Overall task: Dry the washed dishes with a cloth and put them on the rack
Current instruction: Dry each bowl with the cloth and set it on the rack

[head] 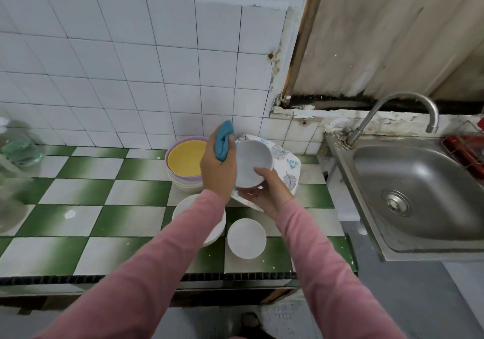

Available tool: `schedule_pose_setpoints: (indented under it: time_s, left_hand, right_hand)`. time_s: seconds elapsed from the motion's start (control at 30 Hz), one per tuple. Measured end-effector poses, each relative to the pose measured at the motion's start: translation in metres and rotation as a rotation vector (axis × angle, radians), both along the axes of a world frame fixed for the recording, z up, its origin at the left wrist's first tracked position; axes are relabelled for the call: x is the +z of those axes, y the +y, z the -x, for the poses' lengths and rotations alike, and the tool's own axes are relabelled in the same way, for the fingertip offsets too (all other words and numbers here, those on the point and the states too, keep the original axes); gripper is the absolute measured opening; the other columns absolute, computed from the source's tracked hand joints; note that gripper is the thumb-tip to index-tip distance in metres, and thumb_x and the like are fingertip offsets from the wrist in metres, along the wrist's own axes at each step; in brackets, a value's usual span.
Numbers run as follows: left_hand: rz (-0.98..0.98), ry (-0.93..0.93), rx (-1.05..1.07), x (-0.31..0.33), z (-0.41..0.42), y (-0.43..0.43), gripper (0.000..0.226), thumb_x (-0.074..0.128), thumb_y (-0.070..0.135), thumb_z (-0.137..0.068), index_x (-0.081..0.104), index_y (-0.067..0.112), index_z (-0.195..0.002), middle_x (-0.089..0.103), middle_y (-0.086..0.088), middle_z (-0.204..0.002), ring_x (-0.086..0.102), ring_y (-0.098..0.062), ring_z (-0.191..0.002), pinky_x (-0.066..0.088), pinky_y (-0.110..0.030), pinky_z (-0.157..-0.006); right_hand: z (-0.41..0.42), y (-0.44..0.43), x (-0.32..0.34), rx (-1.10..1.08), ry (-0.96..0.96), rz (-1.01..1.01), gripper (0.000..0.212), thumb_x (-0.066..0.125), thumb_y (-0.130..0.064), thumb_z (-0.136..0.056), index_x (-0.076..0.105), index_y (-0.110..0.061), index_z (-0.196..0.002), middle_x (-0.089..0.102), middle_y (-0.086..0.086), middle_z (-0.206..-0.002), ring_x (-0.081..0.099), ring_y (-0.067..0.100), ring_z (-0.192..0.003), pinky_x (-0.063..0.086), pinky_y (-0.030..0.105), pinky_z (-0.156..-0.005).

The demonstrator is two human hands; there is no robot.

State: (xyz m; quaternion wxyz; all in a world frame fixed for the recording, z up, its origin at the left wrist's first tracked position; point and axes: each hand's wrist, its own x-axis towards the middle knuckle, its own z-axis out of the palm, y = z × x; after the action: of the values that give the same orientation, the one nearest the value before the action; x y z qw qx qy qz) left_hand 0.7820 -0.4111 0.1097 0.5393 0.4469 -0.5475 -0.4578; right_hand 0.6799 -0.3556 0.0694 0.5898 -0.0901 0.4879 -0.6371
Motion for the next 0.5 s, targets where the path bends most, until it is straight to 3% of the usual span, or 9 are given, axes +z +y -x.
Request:
schedule_pose_setpoints:
  time_s: [0.07, 0.13, 0.23, 0.3, 0.4, 0.5]
  left_hand:
    - [0.119, -0.157, -0.085, 0.011, 0.013, -0.004, 0.038, 0.055, 0.031, -0.100, 0.054, 0.022, -0.137, 0.066, 0.006, -0.106, 0.061, 0.004, -0.091, 0.049, -0.011, -0.079]
    - [0.207, -0.360, -0.199, 0.017, 0.025, -0.006, 0.048, 0.052, 0.034, -0.100, 0.044, 0.027, -0.146, 0.063, 0.000, -0.125, 0.061, -0.012, -0.111, 0.049, -0.024, -0.098]
    - [0.255, -0.607, -0.343, 0.026, 0.036, -0.008, 0.052, 0.043, 0.037, -0.103, 0.031, 0.026, -0.153, 0.057, -0.003, -0.135, 0.055, -0.021, -0.121, 0.044, -0.035, -0.106]
    - [0.316, -0.673, -0.482, 0.038, 0.035, -0.012, 0.052, 0.040, 0.037, -0.104, 0.030, 0.025, -0.154, 0.052, -0.002, -0.142, 0.052, -0.022, -0.126, 0.041, -0.040, -0.109]
    - [0.427, -0.887, -0.642, 0.057, 0.026, -0.025, 0.040, 0.037, 0.038, -0.105, 0.048, 0.025, -0.141, 0.064, -0.002, -0.123, 0.060, -0.023, -0.110, 0.047, -0.037, -0.094]
    - [0.371, -1.005, -0.680, 0.066, 0.024, -0.036, 0.031, 0.033, 0.042, -0.105, 0.060, 0.027, -0.107, 0.066, -0.002, -0.099, 0.062, -0.024, -0.090, 0.047, -0.034, -0.080]
  right_hand:
    - [0.002, -0.015, 0.018, 0.016, 0.007, 0.049, 0.065, 0.072, -0.043, -0.084, 0.049, -0.010, -0.134, 0.058, 0.020, -0.125, 0.065, 0.036, -0.101, 0.057, 0.049, -0.087]
    - [0.005, -0.028, 0.038, 0.044, -0.004, 0.141, 0.079, 0.069, -0.067, -0.077, 0.056, -0.014, -0.133, 0.064, 0.016, -0.128, 0.065, 0.033, -0.112, 0.053, 0.049, -0.096]
    - [0.019, -0.041, 0.057, 0.033, -0.026, 0.239, 0.081, 0.037, -0.077, -0.083, 0.063, -0.012, -0.123, 0.069, 0.018, -0.120, 0.066, 0.031, -0.113, 0.050, 0.044, -0.101]
    - [0.030, -0.048, 0.062, 0.036, -0.043, 0.271, 0.080, 0.033, -0.075, -0.088, 0.061, -0.009, -0.124, 0.070, 0.019, -0.116, 0.067, 0.031, -0.110, 0.053, 0.042, -0.098]
    - [0.041, -0.053, 0.067, 0.059, -0.081, 0.289, 0.084, 0.046, -0.071, -0.083, 0.053, -0.005, -0.135, 0.064, 0.024, -0.126, 0.062, 0.037, -0.117, 0.051, 0.046, -0.101]
    - [0.049, -0.057, 0.067, 0.092, -0.089, 0.305, 0.079, 0.047, -0.069, -0.081, 0.057, -0.007, -0.129, 0.065, 0.025, -0.121, 0.063, 0.037, -0.112, 0.054, 0.046, -0.096]
